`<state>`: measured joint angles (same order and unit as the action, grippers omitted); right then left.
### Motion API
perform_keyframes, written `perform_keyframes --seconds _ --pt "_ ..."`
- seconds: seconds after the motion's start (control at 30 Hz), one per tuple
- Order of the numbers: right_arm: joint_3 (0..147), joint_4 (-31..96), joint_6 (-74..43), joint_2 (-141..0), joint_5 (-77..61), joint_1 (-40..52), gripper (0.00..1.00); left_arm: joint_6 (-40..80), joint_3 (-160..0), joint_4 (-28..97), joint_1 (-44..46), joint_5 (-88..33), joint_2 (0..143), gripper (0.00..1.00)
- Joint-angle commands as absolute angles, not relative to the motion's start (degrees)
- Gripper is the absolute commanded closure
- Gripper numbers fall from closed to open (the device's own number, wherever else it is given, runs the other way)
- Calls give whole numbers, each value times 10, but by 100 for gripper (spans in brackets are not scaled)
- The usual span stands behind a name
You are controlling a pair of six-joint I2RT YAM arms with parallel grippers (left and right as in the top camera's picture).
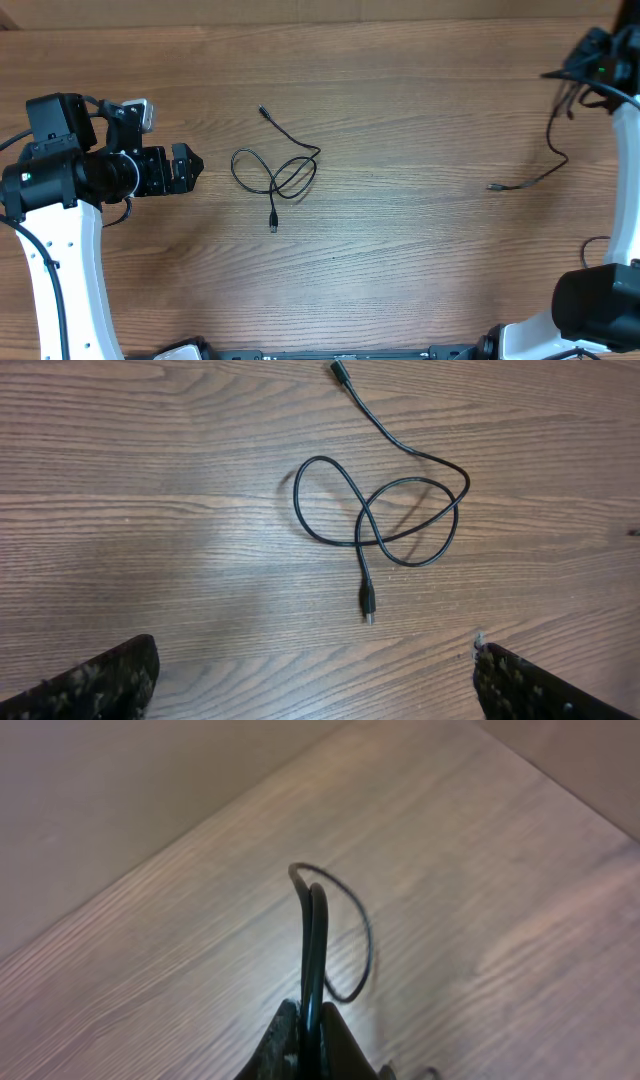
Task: Untangle cables
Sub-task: 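Carry the cable loop to the right edge and release it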
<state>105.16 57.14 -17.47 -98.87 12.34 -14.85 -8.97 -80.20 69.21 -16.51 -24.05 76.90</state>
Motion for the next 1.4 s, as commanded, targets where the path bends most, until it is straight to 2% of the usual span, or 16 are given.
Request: perform_keyframes --seconds 0.0,0.53,1.1,1.23,1.3,1.33,1.37 --pt "1061 575 -182 -976 111 -190 96 -83 -808 692 -165 -251 766 0" --pt "1028 541 -147 -1011 80 -336 96 -83 -808 691 -165 -251 766 0" --pt "1028 532 -154 -1147 -2 -469 96 -83 -808 691 -165 -251 766 0" --pt "1028 546 -188 -1170 -2 -496 82 -83 -808 691 -165 -251 766 0" --pt "1028 553 -196 -1179 -2 -507 71 -83 -808 691 -165 -251 766 0" --pt "1028 556 -200 -1183 -2 -512 62 -83 -808 691 -165 -251 766 0" --pt "1028 559 -203 -1185 -4 -517 43 -83 -808 691 -165 -251 766 0"
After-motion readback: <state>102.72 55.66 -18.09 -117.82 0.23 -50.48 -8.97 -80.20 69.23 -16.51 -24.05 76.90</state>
